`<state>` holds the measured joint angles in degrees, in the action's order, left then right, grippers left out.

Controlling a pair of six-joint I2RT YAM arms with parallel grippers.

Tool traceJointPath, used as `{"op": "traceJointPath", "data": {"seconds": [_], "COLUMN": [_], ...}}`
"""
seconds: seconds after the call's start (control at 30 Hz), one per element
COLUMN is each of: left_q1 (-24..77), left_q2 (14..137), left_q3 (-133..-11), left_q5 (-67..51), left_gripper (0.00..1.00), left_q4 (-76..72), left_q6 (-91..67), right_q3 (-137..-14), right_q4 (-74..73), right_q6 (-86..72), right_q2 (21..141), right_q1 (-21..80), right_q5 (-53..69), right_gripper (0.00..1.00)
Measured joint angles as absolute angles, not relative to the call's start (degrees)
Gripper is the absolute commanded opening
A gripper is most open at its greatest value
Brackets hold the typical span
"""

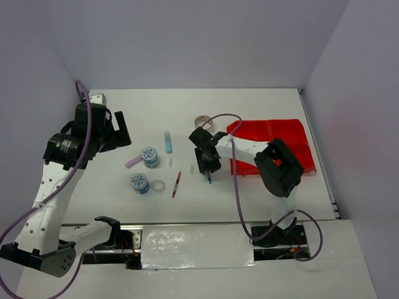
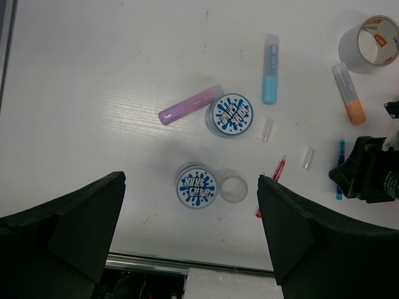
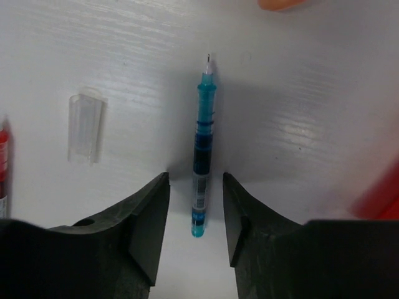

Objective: Sort the stationery into containers
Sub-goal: Pick up the pen from the center of the board.

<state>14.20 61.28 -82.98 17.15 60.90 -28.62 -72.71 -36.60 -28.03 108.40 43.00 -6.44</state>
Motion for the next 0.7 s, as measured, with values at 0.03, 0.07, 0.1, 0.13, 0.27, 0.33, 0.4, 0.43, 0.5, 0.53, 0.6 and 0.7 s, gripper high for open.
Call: {"op": "traceJointPath", "data": {"seconds": [0.03,0.07,0.1,0.13,0.27,0.33,0.4,0.43,0.5,0.53,0.6,0.7], "left_q1": [14.2,14.3,14.3,14.3,14.4,14.5,14.6,14.7,16.5,18.4,24.9,34.3], "left_q2": [61.3,61.3,61.3,61.3,61.4,61.7,62.7,63.4,65.6,67.1,71.2,79.4], "left_q3": [-83.0,-83.0,-83.0,-83.0,-83.0,-83.0,-83.0,-83.0,-83.2,-83.4,-84.6,-86.4], "left_q5": [17.0,16.9,16.8,16.6,16.5,16.2,15.2,14.5,13.7,13.6,14.9,14.9], "left_gripper": [0.99,0.99,0.99,0.99,0.99,0.99,0.99,0.99,0.99,0.99,0.99,0.96], "left_q4": [60.9,60.9,60.9,60.9,60.9,60.9,60.9,60.8,60.8,60.4,60.0,56.9], "left_q6": [-28.6,-28.6,-28.6,-28.5,-28.5,-28.5,-28.7,-28.9,-29.6,-30.4,-32.6,-36.6], "right_q3": [-72.7,-72.8,-72.8,-72.8,-71.8,-70.9,-69.6,-68.7,-67.2,-66.7,-66.6,-67.7], "right_q4": [-36.4,-36.2,-36.1,-36.2,-35.8,-34.9,-33.8,-33.4,-34.0,-35.1,-37.1,-40.6], "right_q6": [-27.9,-27.7,-27.5,-27.5,-27.5,-27.7,-27.9,-28.3,-29.0,-29.5,-30.3,-31.4], "right_q2": [109.0,109.6,109.6,109.7,109.2,108.5,107.2,106.4,104.0,102.0,96.1,84.1], "right_q1": [42.9,42.8,42.7,42.7,42.0,41.8,41.8,41.8,41.8,41.8,41.3,38.7], "right_q5": [-6.3,-6.2,-6.1,-6.2,-6.2,-6.0,-5.8,-5.3,-4.5,-4.4,-4.4,-5.7], "right_gripper": [0.43,0.37,0.35,0.30,0.01,0.00,0.00,0.00,0.00,0.00,0.00,0.00]}}
